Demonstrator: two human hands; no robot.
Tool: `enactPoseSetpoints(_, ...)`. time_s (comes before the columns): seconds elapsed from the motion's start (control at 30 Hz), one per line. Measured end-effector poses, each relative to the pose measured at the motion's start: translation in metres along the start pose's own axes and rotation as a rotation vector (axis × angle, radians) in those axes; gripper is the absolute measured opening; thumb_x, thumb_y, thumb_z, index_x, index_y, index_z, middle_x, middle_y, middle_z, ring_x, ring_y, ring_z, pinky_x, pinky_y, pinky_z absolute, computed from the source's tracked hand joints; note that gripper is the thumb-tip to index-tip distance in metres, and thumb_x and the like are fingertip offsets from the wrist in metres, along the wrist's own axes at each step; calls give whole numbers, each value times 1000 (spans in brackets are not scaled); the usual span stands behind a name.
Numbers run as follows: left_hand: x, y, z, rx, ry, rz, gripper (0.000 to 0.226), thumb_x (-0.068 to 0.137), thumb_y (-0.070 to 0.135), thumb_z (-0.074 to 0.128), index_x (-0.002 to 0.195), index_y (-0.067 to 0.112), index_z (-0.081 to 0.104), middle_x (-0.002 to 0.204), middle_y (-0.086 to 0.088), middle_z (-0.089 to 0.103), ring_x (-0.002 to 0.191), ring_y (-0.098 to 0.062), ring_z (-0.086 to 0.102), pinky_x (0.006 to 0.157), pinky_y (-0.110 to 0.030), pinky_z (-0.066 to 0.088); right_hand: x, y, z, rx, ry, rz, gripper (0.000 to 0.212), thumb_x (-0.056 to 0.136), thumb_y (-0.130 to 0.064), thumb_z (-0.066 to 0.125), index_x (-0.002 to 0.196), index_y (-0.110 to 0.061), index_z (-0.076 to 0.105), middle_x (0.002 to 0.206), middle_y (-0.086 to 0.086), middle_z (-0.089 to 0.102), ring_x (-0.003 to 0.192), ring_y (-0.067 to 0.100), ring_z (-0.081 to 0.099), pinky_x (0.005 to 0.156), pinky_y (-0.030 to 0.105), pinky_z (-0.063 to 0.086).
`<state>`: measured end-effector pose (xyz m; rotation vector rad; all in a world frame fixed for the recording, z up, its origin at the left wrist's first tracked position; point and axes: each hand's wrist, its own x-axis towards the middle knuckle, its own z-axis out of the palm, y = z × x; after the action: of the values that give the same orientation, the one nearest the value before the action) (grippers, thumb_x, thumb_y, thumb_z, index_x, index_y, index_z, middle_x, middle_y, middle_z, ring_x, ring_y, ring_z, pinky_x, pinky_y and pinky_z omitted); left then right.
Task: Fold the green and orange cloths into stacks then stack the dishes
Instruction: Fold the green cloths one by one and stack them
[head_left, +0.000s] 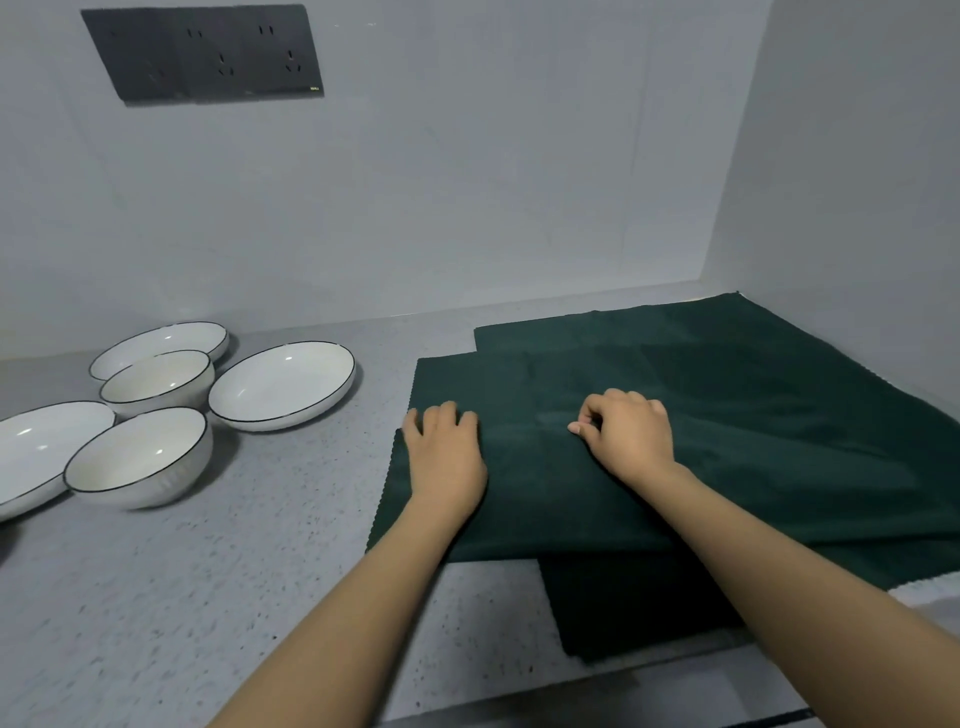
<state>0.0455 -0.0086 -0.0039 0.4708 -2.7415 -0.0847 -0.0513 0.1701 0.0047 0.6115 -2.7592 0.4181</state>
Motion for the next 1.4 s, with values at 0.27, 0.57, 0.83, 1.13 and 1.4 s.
enactPoseSetpoints(0.27, -7, 38, 3, -236, -264, 87, 52, 99, 25, 29, 150, 16, 25, 159, -6, 15, 147, -21, 9, 119, -39, 3, 2, -3, 7, -21, 49, 15, 21, 93, -44, 51, 86, -26, 61, 96, -8, 59, 99, 17, 52, 89, 31, 30)
enactPoseSetpoints(0.57, -10, 38, 4, -55, -437, 103, 56, 100, 49, 12, 152, 32, -1, 160, -6, -10, 147, -22, -11, 119, -43, -7, 0, -2, 12, -18, 76, -18, 21, 94, -43, 49, 93, -26, 61, 99, -8, 59, 100, 17, 51, 92, 31, 28)
enactPoseSetpoints(0.83, -2, 79, -8, -185, -494, -55, 68, 97, 26, 28, 149, -4, -3, 158, -16, -13, 147, -25, -7, 120, -36, -2, -7, 22, 5, -56, 87, -57, 22, 95, -39, 47, 102, -23, 60, 106, -5, 59, 105, 19, 49, 95, 32, 18)
enactPoseSetpoints(1.13, -12, 91, 9, -9, -432, -37, 69, 93, 65, 10, 152, 32, -5, 157, -19, -14, 146, -31, -13, 117, -49, -7, -13, 59, -11, -153, 137, -79, 21, 94, -37, 49, 101, -22, 62, 99, -4, 62, 96, 20, 51, 87, 33, 16)
enactPoseSetpoints(1.4, -15, 95, 10, 9, -400, -24, 68, 92, 66, 9, 152, 34, -3, 158, -18, -11, 146, -30, -11, 118, -47, -5, -22, 113, -31, -426, 179, -83, 20, 73, -35, 77, 69, -19, 66, 65, -3, 62, 70, 24, 54, 75, 35, 23)
